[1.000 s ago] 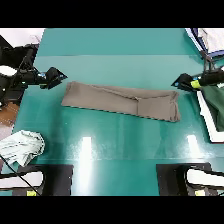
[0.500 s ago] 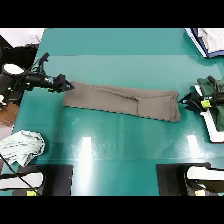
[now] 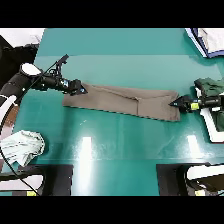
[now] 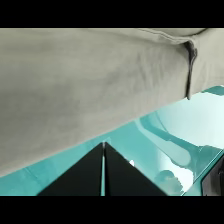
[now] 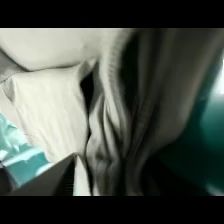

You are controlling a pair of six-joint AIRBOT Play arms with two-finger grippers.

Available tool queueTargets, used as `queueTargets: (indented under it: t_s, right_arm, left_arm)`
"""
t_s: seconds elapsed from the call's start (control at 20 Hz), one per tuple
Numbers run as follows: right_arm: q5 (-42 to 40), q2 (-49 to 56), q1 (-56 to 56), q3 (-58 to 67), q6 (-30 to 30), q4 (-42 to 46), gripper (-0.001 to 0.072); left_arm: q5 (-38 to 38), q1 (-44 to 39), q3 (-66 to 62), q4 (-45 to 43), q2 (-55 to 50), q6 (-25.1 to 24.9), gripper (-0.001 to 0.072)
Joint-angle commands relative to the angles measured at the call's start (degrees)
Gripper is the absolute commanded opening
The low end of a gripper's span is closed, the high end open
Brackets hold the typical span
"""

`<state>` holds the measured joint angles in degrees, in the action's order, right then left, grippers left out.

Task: Fold the shirts.

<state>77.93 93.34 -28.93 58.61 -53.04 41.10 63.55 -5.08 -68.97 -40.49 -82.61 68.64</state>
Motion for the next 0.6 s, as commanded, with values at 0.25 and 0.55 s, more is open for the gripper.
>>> queueTargets:
  t_s: [0.25,0.55]
  right_arm:
    - [-2.0,-6.7,1.8,0.0,4.5,-1.0,0.0016]
    - [3.3,-14.8,6.4,12.0,-9.4,3.7,0.0013]
  left_arm:
    - [-0.8,-1.8,-0.1,-0.7,0.0,4.8,0.0024]
    - [-12.1,-13.6,-2.0,-5.0,-2.0,8.6,0.0024]
